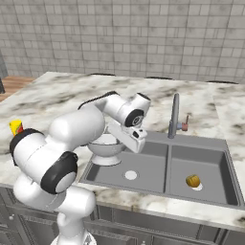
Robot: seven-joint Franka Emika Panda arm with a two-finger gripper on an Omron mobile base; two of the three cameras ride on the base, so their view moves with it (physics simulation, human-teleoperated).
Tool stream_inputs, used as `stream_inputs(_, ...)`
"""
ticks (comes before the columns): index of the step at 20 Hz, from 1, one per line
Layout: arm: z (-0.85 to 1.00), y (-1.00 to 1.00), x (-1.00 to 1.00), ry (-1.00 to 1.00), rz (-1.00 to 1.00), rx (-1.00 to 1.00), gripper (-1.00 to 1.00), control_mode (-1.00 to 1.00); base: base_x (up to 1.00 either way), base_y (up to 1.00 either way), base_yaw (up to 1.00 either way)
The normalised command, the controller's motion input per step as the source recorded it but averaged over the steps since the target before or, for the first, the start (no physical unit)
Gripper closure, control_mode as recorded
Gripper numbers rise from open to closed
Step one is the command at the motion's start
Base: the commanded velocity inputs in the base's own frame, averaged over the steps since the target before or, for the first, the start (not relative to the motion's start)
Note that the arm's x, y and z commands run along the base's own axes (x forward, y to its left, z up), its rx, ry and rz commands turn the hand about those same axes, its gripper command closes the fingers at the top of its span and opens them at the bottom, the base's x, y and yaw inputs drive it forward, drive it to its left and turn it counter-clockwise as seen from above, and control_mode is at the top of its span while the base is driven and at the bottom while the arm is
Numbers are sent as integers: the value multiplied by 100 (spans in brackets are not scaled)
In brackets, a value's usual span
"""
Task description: Pick the cup and colander and place them in the sink. Then turn on the water.
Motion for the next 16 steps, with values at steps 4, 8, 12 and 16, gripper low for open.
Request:
stream_inputs(4, -16, 0, 1, -25, 0, 0, 100, -100, 0, 0, 0)
stream_inputs(8, -23, 0, 0, -33, 0, -5, 100, -100, 0, 0, 0)
stream_inputs(12, -22, 0, 0, -32, 0, -19, 100, -100, 0, 0, 0)
stream_inputs(16, -11, 0, 0, -21, 0, -23, 100, -100, 0, 0, 0)
